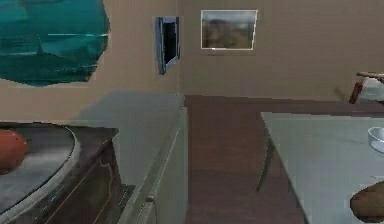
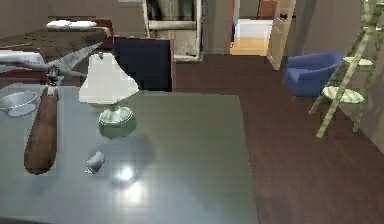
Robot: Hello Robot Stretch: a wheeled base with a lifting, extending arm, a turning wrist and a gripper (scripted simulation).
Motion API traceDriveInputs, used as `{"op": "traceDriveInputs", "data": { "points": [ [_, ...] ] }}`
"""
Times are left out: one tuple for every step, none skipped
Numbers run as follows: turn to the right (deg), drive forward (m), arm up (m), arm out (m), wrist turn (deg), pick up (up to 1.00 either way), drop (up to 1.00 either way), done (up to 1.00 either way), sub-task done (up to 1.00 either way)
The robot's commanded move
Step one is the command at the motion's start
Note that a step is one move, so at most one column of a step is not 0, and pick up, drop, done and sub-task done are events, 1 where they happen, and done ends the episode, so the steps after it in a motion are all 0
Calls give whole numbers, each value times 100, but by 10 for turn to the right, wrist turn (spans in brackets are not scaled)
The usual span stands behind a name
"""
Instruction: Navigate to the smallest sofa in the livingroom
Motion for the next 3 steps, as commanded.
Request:
{"op": "traceDriveInputs", "data": {
  "points": [
    [-450,0,0,0,0,0,0,0,0],
    [-450,0,0,0,0,0,0,0,0],
    [-450,0,0,0,0,0,0,0,0]
  ]
}}
